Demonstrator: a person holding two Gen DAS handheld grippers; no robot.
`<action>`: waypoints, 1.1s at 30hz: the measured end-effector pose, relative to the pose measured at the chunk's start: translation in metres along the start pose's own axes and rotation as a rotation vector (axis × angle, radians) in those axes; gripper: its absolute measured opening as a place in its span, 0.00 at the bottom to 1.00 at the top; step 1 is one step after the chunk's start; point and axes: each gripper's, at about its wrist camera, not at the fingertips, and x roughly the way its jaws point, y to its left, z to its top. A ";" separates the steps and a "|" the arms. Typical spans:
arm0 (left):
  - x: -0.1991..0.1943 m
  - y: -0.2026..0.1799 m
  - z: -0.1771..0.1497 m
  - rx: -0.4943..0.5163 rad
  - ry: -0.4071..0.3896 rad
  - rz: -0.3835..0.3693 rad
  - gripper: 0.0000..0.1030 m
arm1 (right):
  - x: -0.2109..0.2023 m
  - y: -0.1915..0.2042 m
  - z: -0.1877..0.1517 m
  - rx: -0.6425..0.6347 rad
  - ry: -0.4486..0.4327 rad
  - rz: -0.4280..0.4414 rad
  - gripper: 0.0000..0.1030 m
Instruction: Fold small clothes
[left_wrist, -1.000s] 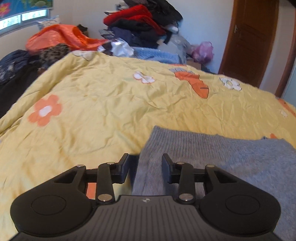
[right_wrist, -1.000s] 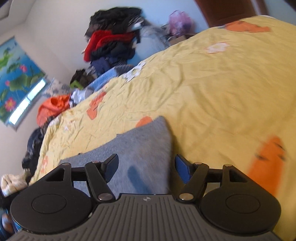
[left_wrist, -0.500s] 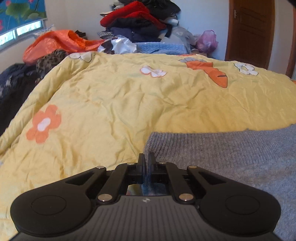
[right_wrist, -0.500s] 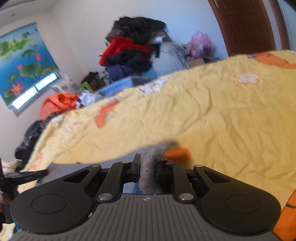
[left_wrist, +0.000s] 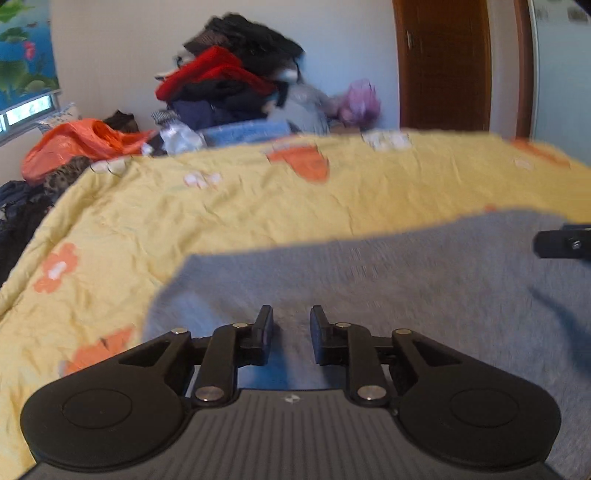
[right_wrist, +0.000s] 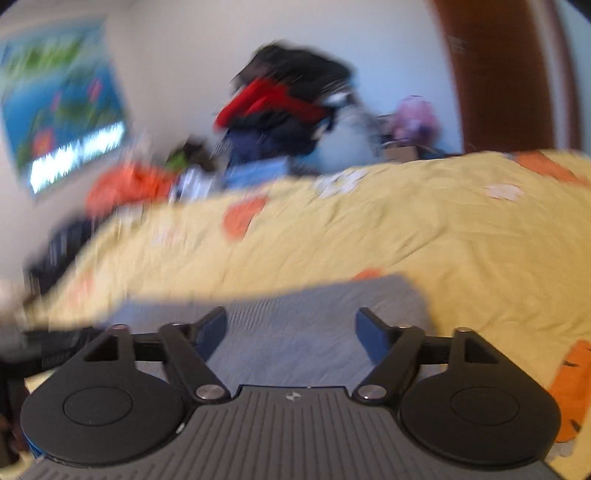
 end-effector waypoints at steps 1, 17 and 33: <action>0.003 -0.002 -0.007 0.015 -0.009 0.017 0.20 | 0.008 0.009 -0.007 -0.058 0.028 -0.038 0.77; -0.050 -0.005 -0.045 -0.007 -0.064 -0.039 0.61 | -0.037 0.049 -0.048 -0.191 -0.008 -0.031 0.92; -0.044 0.010 -0.066 -0.127 -0.033 -0.082 0.74 | -0.041 0.044 -0.055 -0.142 0.087 -0.032 0.97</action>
